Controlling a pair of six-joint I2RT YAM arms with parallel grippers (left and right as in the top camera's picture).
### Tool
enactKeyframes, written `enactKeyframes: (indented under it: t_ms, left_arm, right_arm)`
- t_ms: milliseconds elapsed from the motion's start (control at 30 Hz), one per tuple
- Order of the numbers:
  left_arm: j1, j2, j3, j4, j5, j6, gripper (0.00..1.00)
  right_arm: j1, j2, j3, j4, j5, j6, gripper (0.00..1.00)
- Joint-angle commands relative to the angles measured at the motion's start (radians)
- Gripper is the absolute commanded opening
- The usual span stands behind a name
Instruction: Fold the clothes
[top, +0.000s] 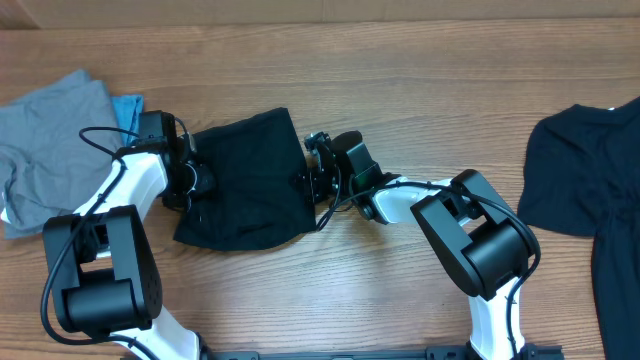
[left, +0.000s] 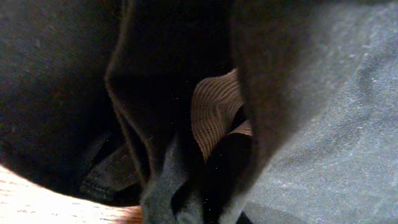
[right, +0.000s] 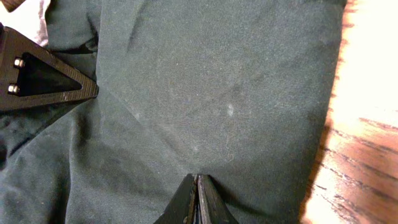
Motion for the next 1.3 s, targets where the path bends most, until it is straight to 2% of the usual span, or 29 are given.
enactKeyframes:
  t_ms: [0, 67, 200, 267, 333, 367, 533, 733, 767, 867, 900, 933, 967, 1100, 1267]
  left_arm:
    - [-0.008, 0.032, 0.026, -0.053, 0.036, 0.001, 0.04]
    - [-0.008, 0.015, 0.065, -0.072, 0.076, 0.002, 0.04]
    - [-0.008, -0.023, 0.163, -0.100, 0.262, 0.043, 0.04]
    - [-0.008, -0.034, 0.204, -0.115, 0.345, 0.060, 0.04]
    - [-0.008, -0.048, 0.242, -0.131, 0.391, 0.062, 0.04]
    - [-0.008, -0.056, 0.261, -0.139, 0.401, 0.061, 0.04]
    - [-0.008, -0.093, 0.365, -0.188, 0.400, 0.039, 0.04]
    - [-0.008, -0.113, 0.492, -0.243, 0.400, -0.026, 0.04]
    - [-0.008, -0.119, 0.508, -0.243, 0.399, -0.031, 0.04]
    - [-0.006, -0.143, 0.549, -0.233, 0.363, -0.069, 0.04]
    - [-0.002, -0.153, 0.561, -0.231, 0.340, -0.090, 0.04]
    - [0.005, -0.166, 0.576, -0.225, 0.312, -0.117, 0.04]
    - [0.015, -0.176, 0.586, -0.217, 0.294, -0.138, 0.04]
    - [0.072, -0.225, 0.602, -0.178, 0.249, -0.232, 0.04]
    - [0.212, -0.280, 0.602, -0.158, 0.186, -0.407, 0.04]
  right_arm:
    - [-0.031, -0.064, 0.023, -0.010, -0.076, 0.058, 0.04]
    - [-0.060, -0.135, 0.026, -0.033, -0.111, 0.058, 0.04]
    - [-0.161, -0.373, 0.026, -0.246, -0.114, 0.057, 0.04]
    - [-0.216, -0.476, 0.026, -0.339, -0.114, 0.057, 0.14]
    - [-0.279, -0.576, 0.026, -0.430, -0.114, 0.057, 0.17]
    - [-0.312, -0.620, 0.026, -0.472, -0.114, 0.057, 0.21]
    - [-0.486, -0.775, 0.026, -0.671, -0.107, 0.055, 0.24]
    - [-0.620, -0.786, 0.023, -0.880, -0.029, 0.050, 0.28]
    - [-0.628, -0.782, 0.021, -0.907, 0.000, 0.050, 0.39]
    - [-0.633, -0.776, 0.020, -0.970, 0.101, 0.050, 0.47]
    - [-0.633, -0.776, 0.020, -0.984, 0.124, 0.050, 0.56]
    - [-0.633, -0.776, 0.020, -0.997, 0.141, 0.050, 0.81]
    - [-0.633, -0.776, 0.020, -1.006, 0.151, 0.050, 1.00]
    - [-0.633, -0.776, 0.020, -1.036, 0.153, 0.050, 1.00]
    - [-0.633, -0.776, 0.020, -1.052, 0.173, 0.050, 1.00]
